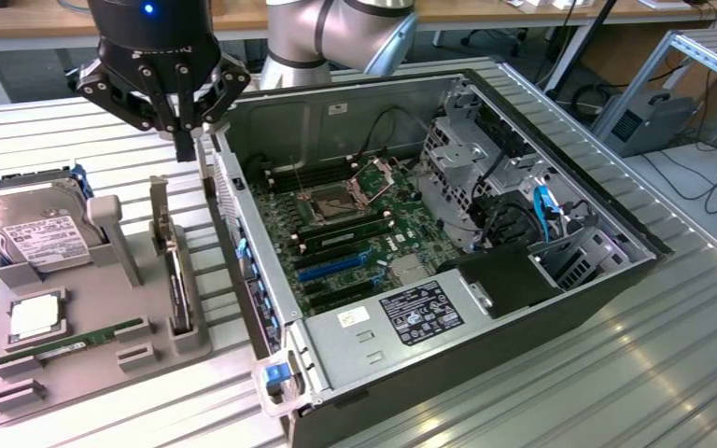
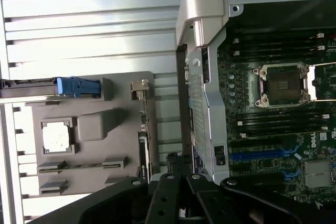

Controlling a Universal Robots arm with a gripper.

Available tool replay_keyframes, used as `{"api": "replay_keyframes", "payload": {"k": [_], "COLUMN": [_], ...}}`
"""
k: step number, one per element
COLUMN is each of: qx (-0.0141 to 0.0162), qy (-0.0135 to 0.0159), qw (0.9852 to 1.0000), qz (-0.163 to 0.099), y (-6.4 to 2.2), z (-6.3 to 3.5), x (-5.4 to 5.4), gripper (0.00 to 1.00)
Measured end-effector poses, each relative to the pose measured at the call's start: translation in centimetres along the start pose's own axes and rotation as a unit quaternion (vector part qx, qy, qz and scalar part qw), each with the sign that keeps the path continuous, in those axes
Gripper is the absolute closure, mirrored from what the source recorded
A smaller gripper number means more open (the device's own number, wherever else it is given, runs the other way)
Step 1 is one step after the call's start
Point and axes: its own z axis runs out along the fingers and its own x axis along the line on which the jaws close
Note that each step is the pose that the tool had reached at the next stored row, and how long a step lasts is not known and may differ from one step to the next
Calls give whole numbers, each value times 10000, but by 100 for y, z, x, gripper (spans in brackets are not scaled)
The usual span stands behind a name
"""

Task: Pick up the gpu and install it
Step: 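Reach for the gpu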

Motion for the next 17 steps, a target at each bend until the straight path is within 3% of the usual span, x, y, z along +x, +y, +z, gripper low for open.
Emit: {"api": "replay_keyframes", "payload": {"k": [17], "qx": [0], "qy": [0], "qw": [10000], "qz": [0], "y": [-7], "z": [-3], "x": [93], "gripper": [89]}}
